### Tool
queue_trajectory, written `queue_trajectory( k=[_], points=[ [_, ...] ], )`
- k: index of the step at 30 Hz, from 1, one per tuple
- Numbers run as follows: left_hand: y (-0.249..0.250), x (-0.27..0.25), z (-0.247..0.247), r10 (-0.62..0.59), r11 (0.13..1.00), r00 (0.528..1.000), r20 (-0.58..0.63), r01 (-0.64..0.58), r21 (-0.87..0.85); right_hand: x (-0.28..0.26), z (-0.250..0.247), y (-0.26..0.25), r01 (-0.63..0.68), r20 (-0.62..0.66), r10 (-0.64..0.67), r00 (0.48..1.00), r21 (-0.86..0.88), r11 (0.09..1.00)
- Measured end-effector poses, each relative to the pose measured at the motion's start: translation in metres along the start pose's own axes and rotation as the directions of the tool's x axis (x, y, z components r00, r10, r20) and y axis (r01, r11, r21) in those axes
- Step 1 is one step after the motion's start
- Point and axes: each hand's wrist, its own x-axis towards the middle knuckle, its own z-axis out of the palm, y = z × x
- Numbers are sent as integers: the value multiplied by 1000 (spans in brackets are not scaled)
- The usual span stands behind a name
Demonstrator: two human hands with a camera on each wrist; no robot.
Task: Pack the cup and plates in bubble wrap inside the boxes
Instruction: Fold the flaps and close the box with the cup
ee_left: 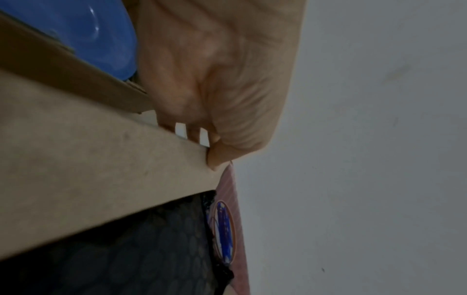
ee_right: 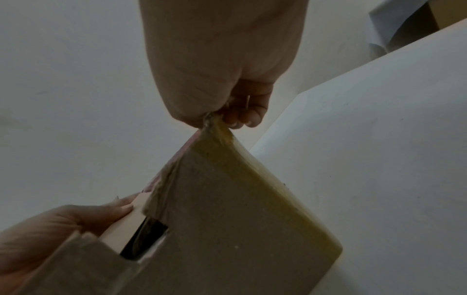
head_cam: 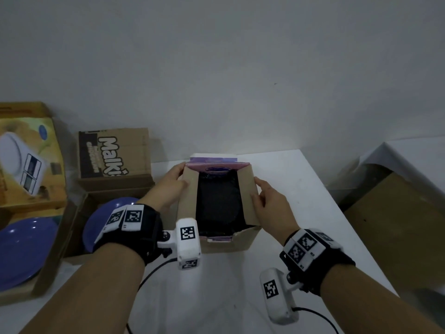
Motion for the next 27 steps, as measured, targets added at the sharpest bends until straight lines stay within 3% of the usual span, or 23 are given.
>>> queue_trajectory(
  k=[8, 17, 22, 27],
  points=[
    [0, -3, 4, 48, 951, 994, -102, -77, -300, 0, 0, -1, -4, -9, 4, 1000, -6, 1000],
    [-13, -5, -2, 96, 955, 990, -100, -120, -270, 0, 2, 0, 21, -3, -21, 1000, -26, 999],
    [-19, -8, -6, 29, 934, 990, -137, -76, -350, -1, 4, 0, 25, -5, -25, 1000, -36, 999],
    [-17, -10, -7, 123, 944, 989, -78, -141, -298, -2, 4, -1, 21, -14, -22, 1000, -46, 999]
  ],
)
